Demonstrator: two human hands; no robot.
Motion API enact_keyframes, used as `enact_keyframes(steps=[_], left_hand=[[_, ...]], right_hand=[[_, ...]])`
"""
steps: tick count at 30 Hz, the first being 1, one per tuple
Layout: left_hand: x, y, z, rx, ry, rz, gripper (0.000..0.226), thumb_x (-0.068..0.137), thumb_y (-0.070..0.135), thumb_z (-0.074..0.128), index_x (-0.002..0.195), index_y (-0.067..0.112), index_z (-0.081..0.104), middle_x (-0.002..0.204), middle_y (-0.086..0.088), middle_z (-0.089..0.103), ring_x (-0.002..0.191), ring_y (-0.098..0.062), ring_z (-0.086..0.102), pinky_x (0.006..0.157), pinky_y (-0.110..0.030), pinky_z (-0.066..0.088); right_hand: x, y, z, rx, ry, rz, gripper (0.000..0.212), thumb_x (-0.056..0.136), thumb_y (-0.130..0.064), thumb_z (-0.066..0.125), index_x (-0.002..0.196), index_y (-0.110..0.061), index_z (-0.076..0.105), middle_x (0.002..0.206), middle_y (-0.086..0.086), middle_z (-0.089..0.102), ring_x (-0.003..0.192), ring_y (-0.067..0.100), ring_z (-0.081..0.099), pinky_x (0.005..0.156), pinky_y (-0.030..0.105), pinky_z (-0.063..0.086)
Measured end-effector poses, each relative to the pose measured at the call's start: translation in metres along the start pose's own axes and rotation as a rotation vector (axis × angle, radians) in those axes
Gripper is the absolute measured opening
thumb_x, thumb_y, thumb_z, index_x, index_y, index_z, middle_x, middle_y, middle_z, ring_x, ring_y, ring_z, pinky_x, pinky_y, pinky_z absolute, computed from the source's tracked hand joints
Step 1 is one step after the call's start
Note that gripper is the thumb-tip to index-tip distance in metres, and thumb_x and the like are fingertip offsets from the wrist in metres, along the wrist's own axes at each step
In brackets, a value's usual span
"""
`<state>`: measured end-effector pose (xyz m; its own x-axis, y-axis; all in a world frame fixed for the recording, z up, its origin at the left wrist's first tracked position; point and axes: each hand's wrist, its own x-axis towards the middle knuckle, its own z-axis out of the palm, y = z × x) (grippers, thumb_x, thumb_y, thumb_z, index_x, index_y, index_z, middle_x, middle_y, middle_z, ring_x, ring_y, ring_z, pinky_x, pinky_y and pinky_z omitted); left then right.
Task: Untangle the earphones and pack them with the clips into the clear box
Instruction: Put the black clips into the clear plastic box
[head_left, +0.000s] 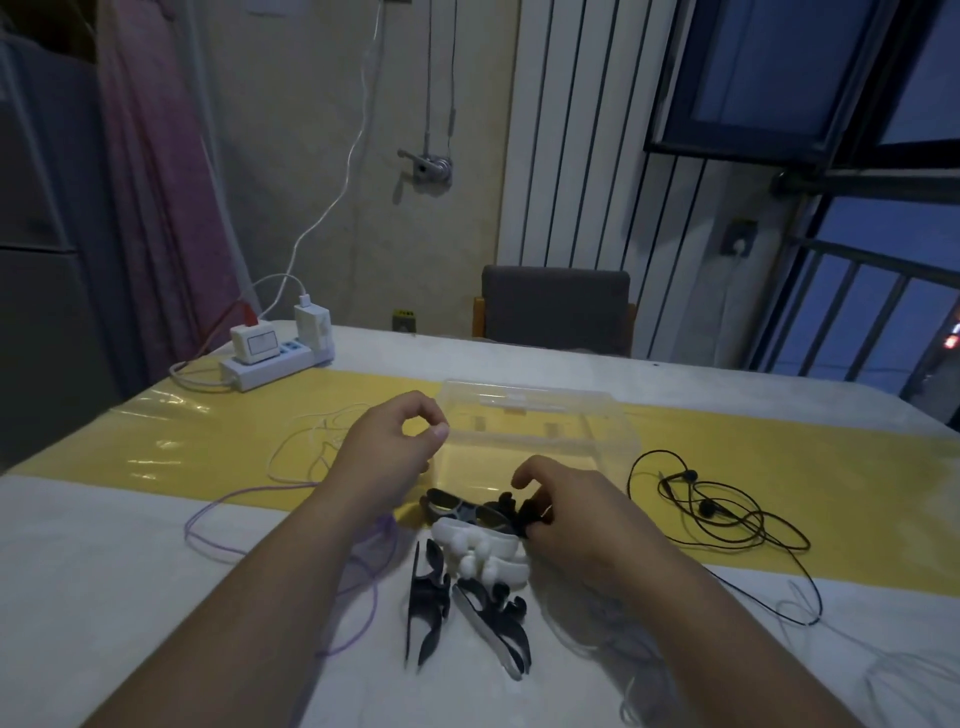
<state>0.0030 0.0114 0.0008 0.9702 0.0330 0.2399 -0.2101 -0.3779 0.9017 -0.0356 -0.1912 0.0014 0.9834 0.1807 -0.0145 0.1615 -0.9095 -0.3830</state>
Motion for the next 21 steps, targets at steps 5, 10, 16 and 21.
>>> enact_keyframes(steps=[5, 10, 16, 21], left_hand=[[0.003, -0.002, -0.002, -0.039, 0.004, -0.015, 0.022, 0.093, 0.024, 0.06, 0.071, 0.028, 0.058, 0.11, 0.013, 0.064, 0.085, -0.026, 0.068, 0.044, -0.027, 0.047], [0.002, -0.003, 0.001, -0.06, -0.018, 0.004, 0.027, 0.09, 0.016, 0.063, 0.067, 0.029, 0.06, 0.104, 0.012, 0.062, 0.098, -0.019, 0.063, 0.076, -0.042, 0.06], [0.001, 0.0, 0.002, -0.058, 0.0, -0.019, 0.021, 0.091, 0.017, 0.062, 0.071, 0.023, 0.059, 0.11, 0.006, 0.063, 0.089, -0.028, 0.067, 0.043, -0.02, 0.047], [0.002, -0.001, 0.003, -0.075, -0.013, -0.045, 0.022, 0.092, 0.018, 0.061, 0.07, 0.024, 0.058, 0.114, 0.008, 0.062, 0.089, -0.029, 0.066, 0.036, -0.014, 0.039]], right_hand=[[0.001, -0.002, -0.002, -0.045, 0.011, -0.177, 0.023, 0.088, -0.012, 0.05, 0.1, -0.032, 0.05, 0.101, 0.005, 0.062, 0.089, 0.027, 0.058, 0.076, 0.039, 0.052], [0.005, -0.006, 0.001, -0.169, -0.002, -0.253, 0.037, 0.089, -0.019, 0.057, 0.12, -0.04, 0.063, 0.115, -0.004, 0.057, 0.103, 0.022, 0.057, 0.082, 0.034, 0.05], [0.006, -0.012, 0.01, -0.203, 0.09, -0.254, 0.018, 0.095, -0.035, 0.05, 0.108, -0.032, 0.063, 0.101, 0.0, 0.058, 0.092, 0.025, 0.058, 0.075, 0.034, 0.049], [0.01, -0.018, 0.012, -0.335, 0.106, -0.222, 0.012, 0.089, -0.027, 0.058, 0.101, -0.027, 0.057, 0.086, 0.002, 0.06, 0.083, 0.029, 0.057, 0.063, 0.032, 0.039]])
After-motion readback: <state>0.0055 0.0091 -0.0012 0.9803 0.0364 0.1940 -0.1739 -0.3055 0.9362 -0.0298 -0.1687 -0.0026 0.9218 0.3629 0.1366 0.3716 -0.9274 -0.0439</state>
